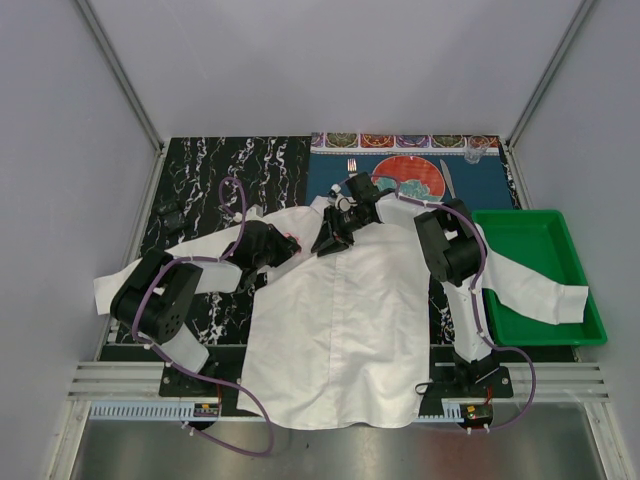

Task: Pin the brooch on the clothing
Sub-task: Pin the brooch to the clothes.

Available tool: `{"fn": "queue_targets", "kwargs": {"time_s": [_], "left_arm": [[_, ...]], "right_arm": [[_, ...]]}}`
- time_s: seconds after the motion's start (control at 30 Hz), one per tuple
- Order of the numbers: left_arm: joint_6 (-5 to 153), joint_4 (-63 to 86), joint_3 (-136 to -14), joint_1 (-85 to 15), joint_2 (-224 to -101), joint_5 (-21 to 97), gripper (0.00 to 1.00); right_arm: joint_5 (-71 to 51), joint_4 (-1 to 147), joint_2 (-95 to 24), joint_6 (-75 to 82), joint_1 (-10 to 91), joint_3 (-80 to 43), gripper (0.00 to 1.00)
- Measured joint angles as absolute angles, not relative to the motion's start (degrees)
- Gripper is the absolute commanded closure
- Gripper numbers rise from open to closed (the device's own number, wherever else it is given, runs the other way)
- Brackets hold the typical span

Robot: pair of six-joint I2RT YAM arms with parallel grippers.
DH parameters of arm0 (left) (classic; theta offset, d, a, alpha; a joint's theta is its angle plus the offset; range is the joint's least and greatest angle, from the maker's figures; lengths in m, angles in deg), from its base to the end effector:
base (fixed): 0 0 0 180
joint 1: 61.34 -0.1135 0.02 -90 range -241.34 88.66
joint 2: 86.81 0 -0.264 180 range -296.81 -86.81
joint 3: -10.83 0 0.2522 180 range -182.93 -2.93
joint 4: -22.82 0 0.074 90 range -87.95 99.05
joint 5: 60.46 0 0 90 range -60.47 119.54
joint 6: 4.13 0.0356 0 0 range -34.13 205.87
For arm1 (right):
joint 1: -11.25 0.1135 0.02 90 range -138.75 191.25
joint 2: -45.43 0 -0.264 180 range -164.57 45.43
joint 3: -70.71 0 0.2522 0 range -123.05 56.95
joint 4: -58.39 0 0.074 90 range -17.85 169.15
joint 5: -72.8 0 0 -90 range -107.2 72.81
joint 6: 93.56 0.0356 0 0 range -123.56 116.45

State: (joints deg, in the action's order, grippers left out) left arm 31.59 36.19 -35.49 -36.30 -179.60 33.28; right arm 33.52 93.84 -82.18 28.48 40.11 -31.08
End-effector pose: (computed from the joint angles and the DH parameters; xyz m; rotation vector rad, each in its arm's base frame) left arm 0.2693 -0.1284 0.1345 -0.5360 2.2146 -0.8451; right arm 0.3848 0.2435 0.1281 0.2546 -2.7288 -1.4648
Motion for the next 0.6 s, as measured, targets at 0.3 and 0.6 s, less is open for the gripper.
{"fn": "queue_targets", "kwargs": {"time_s": [0.3,0.6], "left_arm": [[31.2,36.2,-35.5,-36.3,-179.6,33.5,1.0],[30.7,37.1,-35.5,-36.3,-179.7,34.1,1.0]], "right_arm": [[34.2,93.9,-83.8,28.5,40.1,-30.4,0.62],[37.1,88.3,-84.2,32.5,40.1,-28.9,0.66]]}}
